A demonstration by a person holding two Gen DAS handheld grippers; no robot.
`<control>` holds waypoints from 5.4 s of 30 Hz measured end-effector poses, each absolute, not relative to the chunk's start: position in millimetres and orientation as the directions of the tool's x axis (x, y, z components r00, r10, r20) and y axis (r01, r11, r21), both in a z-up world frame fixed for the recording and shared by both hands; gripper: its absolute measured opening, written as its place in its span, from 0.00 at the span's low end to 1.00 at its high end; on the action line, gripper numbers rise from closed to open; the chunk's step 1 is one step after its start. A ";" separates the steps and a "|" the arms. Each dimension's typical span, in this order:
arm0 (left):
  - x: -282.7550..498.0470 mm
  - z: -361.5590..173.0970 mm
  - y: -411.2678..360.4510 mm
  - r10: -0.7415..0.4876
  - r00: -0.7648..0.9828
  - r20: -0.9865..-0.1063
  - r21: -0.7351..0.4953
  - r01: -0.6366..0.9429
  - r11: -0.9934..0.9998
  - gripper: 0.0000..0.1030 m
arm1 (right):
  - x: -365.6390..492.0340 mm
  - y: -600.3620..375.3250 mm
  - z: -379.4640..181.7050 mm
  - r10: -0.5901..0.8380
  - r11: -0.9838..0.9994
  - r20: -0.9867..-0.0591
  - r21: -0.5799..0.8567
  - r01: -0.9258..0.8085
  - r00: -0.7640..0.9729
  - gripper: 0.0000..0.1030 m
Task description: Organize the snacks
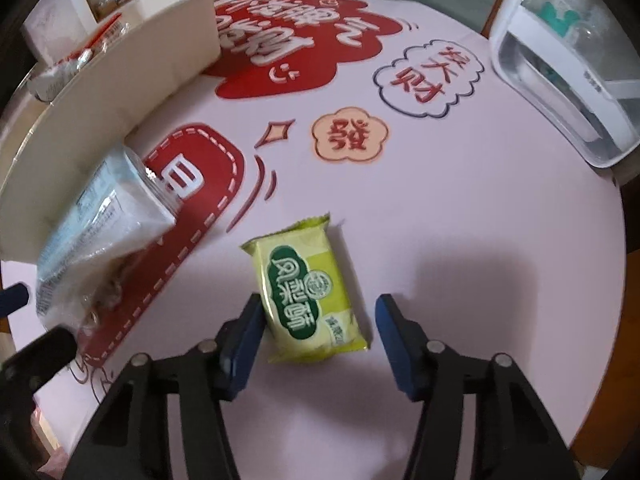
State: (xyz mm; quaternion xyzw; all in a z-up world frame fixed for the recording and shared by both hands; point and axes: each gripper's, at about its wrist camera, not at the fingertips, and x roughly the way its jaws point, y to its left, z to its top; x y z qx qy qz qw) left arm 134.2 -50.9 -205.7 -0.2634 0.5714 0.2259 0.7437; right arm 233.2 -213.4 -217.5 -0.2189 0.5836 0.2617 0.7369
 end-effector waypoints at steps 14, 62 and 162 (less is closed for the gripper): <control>163.7 -240.8 -37.3 0.193 0.154 -0.969 0.010 -0.756 0.654 1.00 | 228.5 -207.6 -216.7 0.179 0.717 -0.965 -0.005 -0.697 0.192 0.38; 69.1 -53.4 -21.4 0.112 0.465 -0.878 -0.161 -0.508 0.846 0.63 | 140.9 -193.0 -67.8 0.454 0.728 -0.834 0.145 -0.670 0.314 0.37; 48.5 6.3 99.5 -0.107 0.592 -0.799 -0.116 0.023 0.993 0.90 | 32.5 -73.5 -8.7 0.162 0.982 -0.851 0.087 -0.169 0.499 0.76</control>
